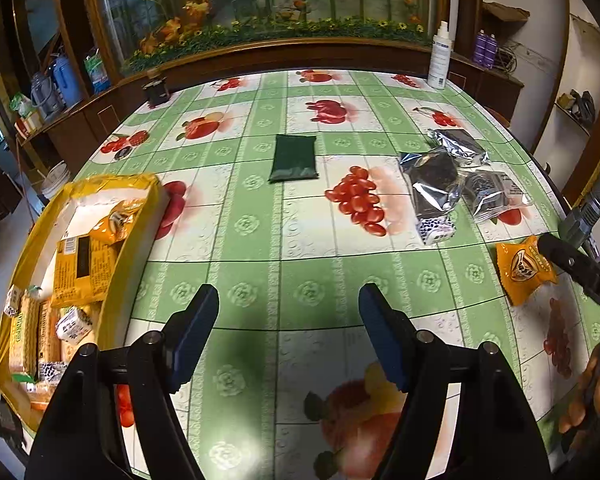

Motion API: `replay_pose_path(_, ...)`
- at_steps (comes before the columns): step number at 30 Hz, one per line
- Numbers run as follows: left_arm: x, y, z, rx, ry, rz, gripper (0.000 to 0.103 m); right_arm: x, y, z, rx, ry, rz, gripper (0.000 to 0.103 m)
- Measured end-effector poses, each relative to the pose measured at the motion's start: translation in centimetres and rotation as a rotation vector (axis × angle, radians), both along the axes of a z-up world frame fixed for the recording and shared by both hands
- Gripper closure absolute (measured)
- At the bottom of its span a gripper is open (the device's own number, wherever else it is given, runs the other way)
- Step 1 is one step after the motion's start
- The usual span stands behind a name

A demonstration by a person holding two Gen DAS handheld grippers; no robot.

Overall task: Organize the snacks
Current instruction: 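Move both tools back toward the clear plastic bag and silver foil bags, then grasp the clear plastic snack bag with the right tool while the left tool grasps a wrapped candy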

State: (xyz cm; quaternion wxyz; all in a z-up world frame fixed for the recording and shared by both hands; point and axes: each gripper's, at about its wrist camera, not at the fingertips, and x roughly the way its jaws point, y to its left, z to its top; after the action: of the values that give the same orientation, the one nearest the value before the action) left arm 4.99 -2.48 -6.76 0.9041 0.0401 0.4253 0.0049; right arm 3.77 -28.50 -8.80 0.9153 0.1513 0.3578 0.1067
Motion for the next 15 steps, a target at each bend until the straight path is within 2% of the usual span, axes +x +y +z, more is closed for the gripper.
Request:
replay_pose_path(6, 1.1, -1.5, -0.4, -0.031, 0.034, -0.022, 0.031, 3.8, 0.3, 1.2, -0.052, 0.003, -0.049, 0.032)
replay_pose_path(10, 1.8, -2.8, -0.3, -0.026, 0.042, -0.033, 0.031, 7.5, 1.8, 1.1, -0.134, 0.045, -0.071, 0.023)
replay_pose_path(14, 3.0, -4.3, -0.2, -0.023, 0.043, -0.052, 0.031, 10.2, 3.0, -0.8, -0.188, 0.108, -0.052, 0.026)
replay_pose_path(15, 3.4, -4.9, -0.2, -0.023, 0.042, -0.058, 0.031, 10.4, 3.1, -1.2, -0.181, 0.112, -0.033, 0.034)
